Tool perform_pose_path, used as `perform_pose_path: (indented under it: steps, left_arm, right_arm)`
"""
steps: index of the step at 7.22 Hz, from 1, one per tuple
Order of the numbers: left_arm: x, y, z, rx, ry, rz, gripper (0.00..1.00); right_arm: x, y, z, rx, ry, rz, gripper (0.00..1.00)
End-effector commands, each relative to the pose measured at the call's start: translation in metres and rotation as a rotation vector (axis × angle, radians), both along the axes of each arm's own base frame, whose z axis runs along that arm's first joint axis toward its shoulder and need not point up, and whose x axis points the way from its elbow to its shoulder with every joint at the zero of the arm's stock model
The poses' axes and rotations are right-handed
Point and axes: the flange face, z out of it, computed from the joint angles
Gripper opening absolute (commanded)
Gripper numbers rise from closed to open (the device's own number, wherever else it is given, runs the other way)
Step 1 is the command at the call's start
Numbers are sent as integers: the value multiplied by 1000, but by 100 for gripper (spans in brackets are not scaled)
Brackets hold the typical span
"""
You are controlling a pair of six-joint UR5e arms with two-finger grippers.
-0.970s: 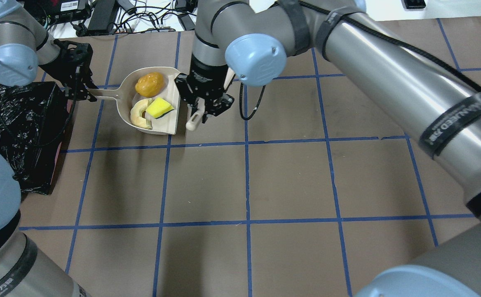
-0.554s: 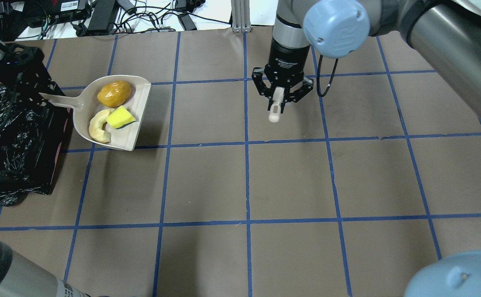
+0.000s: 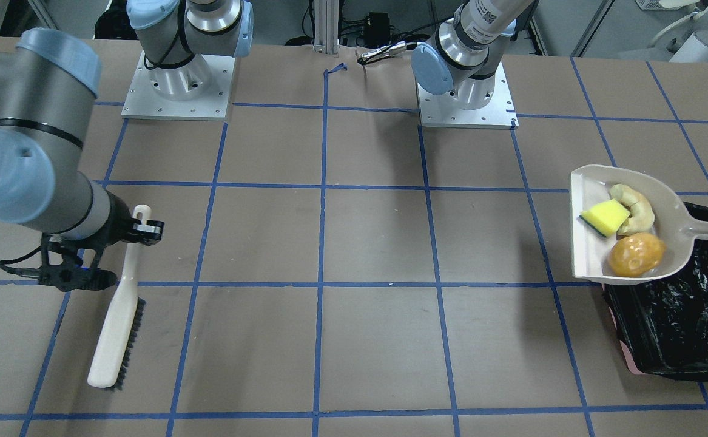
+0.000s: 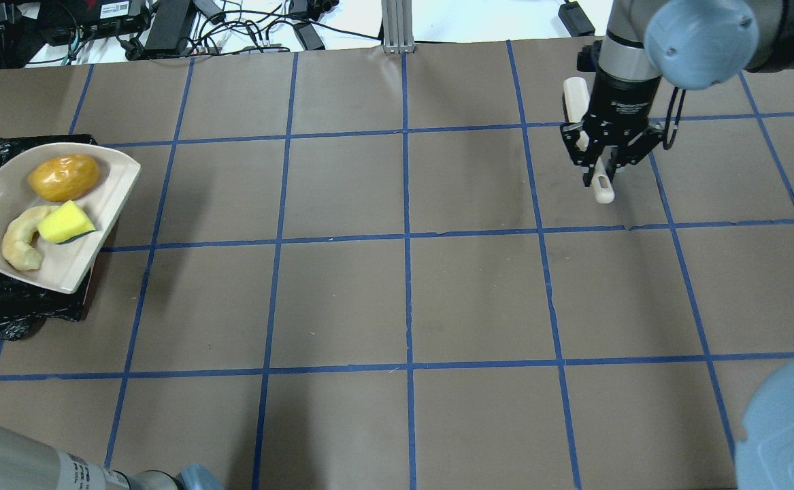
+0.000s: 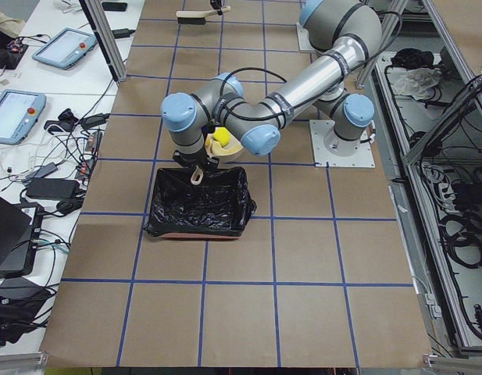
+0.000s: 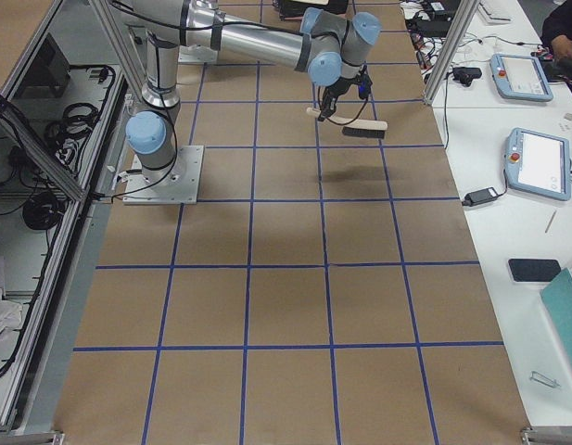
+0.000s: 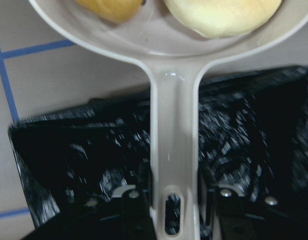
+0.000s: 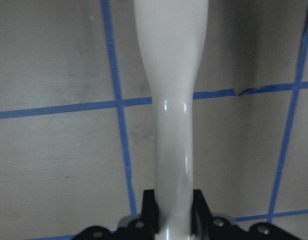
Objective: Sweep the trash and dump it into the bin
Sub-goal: 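Lift the dustpan over the bin with the left gripper while the right withdraws the brush, then tilt the dustpan over the bin with the left gripper while the right lowers the brush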
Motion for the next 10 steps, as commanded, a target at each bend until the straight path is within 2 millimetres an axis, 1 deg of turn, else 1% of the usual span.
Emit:
perform_pose_path:
  steps: [1, 2, 3, 5, 6, 7, 8, 10]
  left_arm:
    - [27, 16, 50, -24, -66, -108, 0]
    - [49, 18, 50, -62, -106, -186, 0]
    - [59, 16, 56, -92, -171, -239, 0]
    - [70, 6, 70, -110, -227, -297, 0]
    - [80, -2, 70, -133, -287, -367, 0]
    - [87, -8, 62, -139, -311, -388, 0]
    - [90, -15, 57, -154, -331, -393, 0]
    - [82, -24, 57, -166, -359, -455, 0]
  right_arm:
    - [-97, 10, -19, -50, -34, 42, 0]
    - [-126, 17, -40, -94, -29, 39, 0]
    - [-134, 22, -54, -122, -23, 58, 0]
    - [-134, 20, -62, -122, -29, 55, 0]
    - [-134, 20, -69, -108, -34, 61, 0]
    - [-134, 19, -75, -95, -40, 68, 0]
    - [-134, 19, -77, -93, -41, 71, 0]
    - [-136, 16, -86, -82, -43, 58, 0]
